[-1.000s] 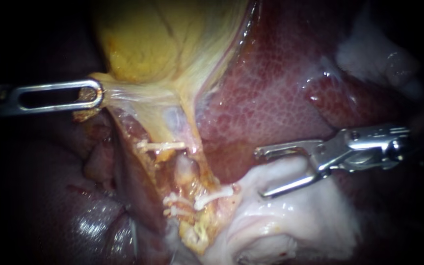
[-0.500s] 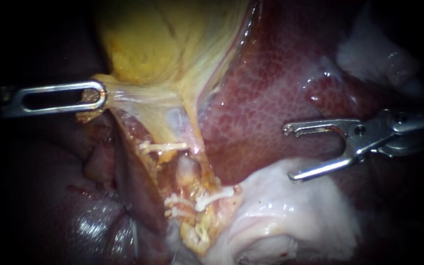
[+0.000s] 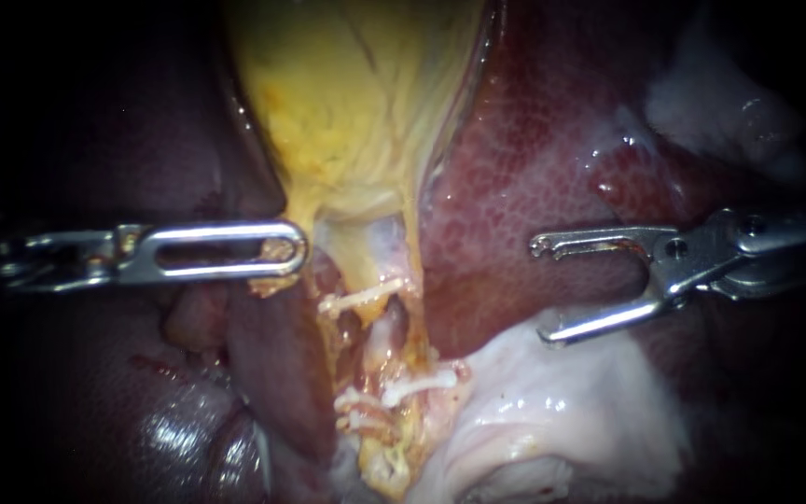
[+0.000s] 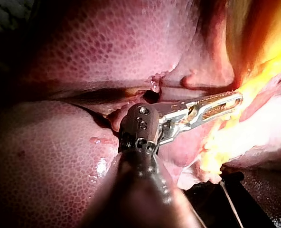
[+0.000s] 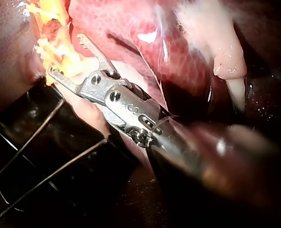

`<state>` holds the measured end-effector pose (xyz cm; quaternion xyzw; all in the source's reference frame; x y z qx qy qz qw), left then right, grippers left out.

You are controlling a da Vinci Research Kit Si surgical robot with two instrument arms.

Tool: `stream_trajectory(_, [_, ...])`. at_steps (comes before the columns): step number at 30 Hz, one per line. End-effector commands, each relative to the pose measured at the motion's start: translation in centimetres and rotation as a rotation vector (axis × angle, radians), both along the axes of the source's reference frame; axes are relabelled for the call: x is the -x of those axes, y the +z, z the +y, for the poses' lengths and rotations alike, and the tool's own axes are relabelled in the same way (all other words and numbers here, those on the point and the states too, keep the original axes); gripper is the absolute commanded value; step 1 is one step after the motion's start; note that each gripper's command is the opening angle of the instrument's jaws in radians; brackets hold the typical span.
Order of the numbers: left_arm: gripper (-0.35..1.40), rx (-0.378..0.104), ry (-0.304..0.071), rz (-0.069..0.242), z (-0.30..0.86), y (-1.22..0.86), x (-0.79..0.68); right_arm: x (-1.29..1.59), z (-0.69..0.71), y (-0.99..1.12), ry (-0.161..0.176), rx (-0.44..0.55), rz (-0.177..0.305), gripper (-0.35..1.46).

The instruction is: Going back first clip right tube

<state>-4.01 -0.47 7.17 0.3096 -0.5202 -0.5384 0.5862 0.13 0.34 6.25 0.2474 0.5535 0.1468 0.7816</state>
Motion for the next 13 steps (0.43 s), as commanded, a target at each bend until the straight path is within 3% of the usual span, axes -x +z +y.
stream_trajectory(1, [-0.35,-0.001,0.007,-0.004,0.01,0.0,0.0,0.0,0.0,0.0,-0.001,-0.001,0.0,0.59])
stream_trajectory(13, [-0.35,-0.001,0.008,-0.004,0.03,-0.01,-0.01,-0.01,-0.01,-0.02,-0.001,-0.001,0.0,0.59])
